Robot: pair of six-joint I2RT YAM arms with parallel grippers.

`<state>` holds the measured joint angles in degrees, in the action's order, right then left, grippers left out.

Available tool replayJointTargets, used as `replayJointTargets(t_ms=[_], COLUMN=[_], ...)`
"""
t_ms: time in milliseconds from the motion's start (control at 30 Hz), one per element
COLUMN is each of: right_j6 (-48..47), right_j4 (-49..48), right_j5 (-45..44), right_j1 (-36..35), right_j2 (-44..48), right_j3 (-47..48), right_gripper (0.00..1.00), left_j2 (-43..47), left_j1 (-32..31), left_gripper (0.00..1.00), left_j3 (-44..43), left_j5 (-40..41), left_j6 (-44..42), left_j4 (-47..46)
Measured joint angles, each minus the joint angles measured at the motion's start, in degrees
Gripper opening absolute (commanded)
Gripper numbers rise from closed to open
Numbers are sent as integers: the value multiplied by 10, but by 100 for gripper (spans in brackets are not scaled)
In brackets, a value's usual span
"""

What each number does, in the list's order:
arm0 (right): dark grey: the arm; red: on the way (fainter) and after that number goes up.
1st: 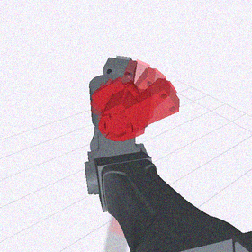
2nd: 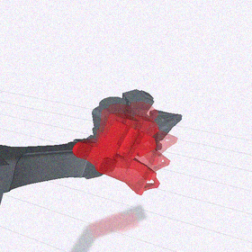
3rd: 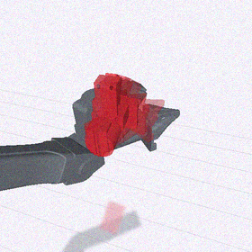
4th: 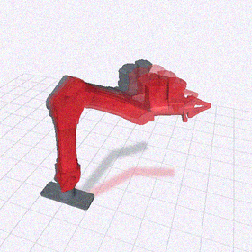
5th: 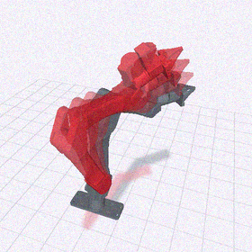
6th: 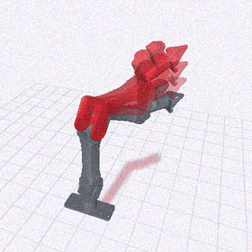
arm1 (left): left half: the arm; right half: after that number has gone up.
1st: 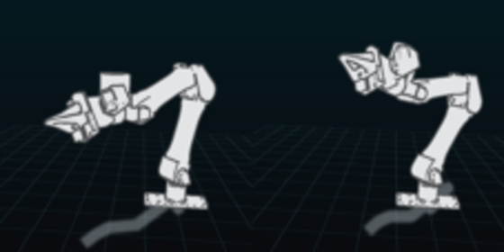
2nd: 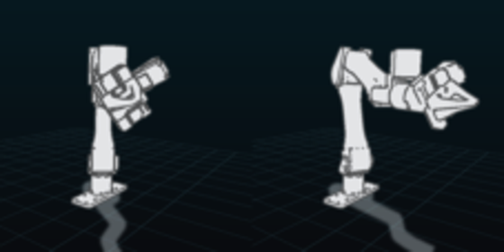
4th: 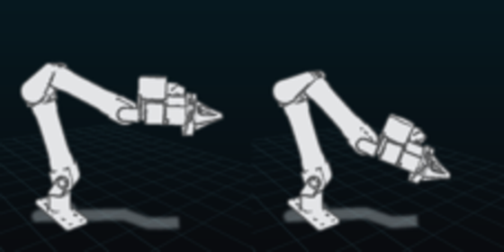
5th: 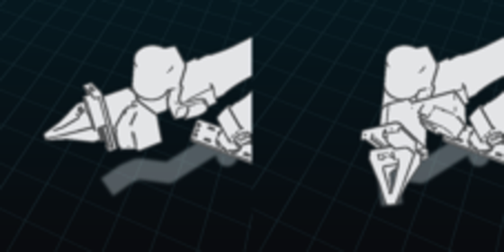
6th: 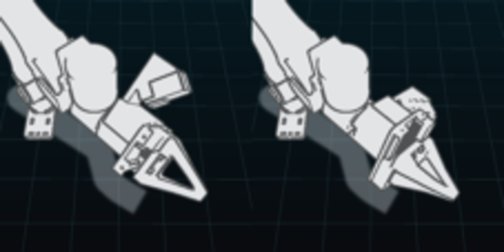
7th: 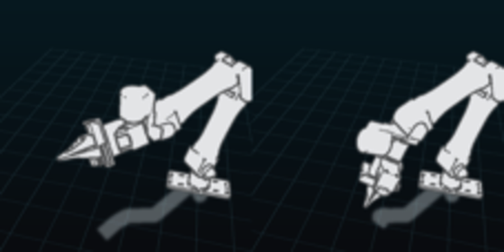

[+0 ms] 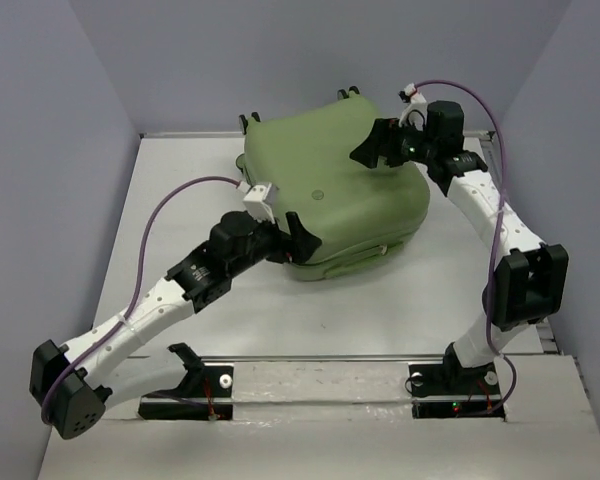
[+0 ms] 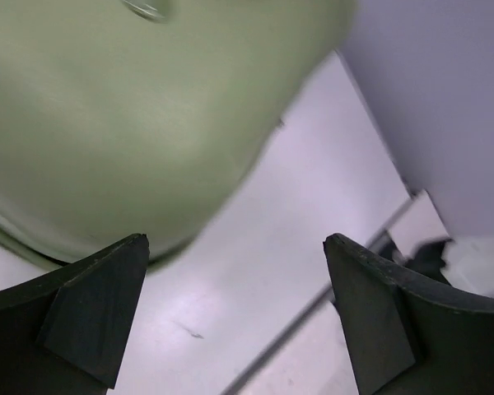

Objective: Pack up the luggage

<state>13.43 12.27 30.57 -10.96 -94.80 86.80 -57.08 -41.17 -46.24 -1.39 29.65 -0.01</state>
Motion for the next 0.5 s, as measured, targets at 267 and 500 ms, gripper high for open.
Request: replayJointTargets(t_ms=[267,500], right_j6=[-27,-38], right_j4=[71,103], right_j5=[91,73], right_j1=[-30,-19], right_j2=[-16,2], right_j3=[25,27], right_gripper=[100,99], left_j2=[-59,-76], left_j1=[-121,-2], left_gripper=[99,99], left_j3=[-105,-348], left_j5=[-80,-32], left_j6=[38,-20], left_j4=[33,108])
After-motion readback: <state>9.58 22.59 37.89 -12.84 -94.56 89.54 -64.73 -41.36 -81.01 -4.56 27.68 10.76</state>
